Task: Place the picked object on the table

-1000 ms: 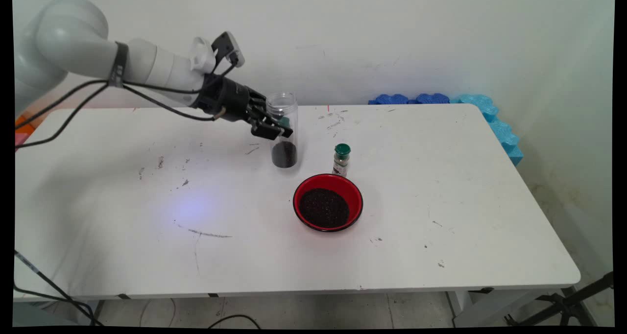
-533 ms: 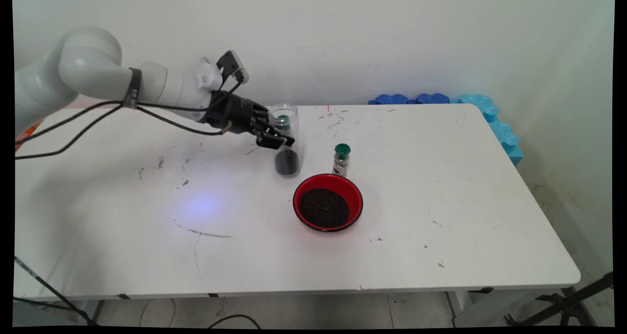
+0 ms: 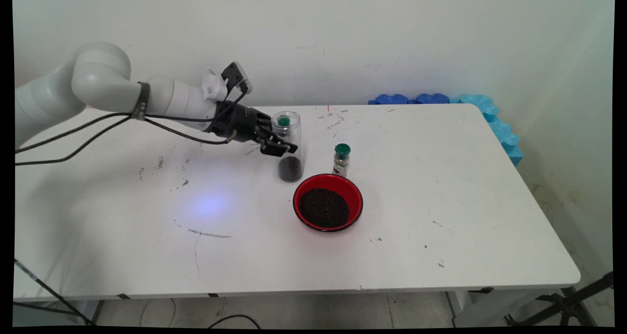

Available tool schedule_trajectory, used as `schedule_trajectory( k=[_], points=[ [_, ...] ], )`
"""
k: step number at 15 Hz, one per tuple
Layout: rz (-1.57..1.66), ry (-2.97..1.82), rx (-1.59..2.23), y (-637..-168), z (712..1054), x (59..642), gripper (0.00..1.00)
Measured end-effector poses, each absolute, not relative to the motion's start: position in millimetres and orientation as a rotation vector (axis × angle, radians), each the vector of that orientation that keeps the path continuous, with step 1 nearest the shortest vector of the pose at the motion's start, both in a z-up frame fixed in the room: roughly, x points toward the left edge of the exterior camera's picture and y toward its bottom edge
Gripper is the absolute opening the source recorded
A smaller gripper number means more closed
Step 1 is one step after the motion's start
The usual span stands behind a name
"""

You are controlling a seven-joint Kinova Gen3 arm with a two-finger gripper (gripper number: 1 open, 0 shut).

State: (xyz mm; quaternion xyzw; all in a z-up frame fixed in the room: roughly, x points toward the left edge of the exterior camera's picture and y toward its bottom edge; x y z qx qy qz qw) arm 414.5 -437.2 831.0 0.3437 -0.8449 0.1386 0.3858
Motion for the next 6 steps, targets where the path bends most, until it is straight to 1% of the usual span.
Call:
schedule_trajectory(
  k=[3, 4, 6],
  points=[
    [0.349, -2.151, 0.868, -436.8, 826.3, 413.4, 0.0],
    [0.348, -2.149, 0.866, -436.7, 824.8, 413.1, 1.0],
    [0.346, -2.145, 0.864, -436.9, 822.9, 412.3, 1.0]
  ],
)
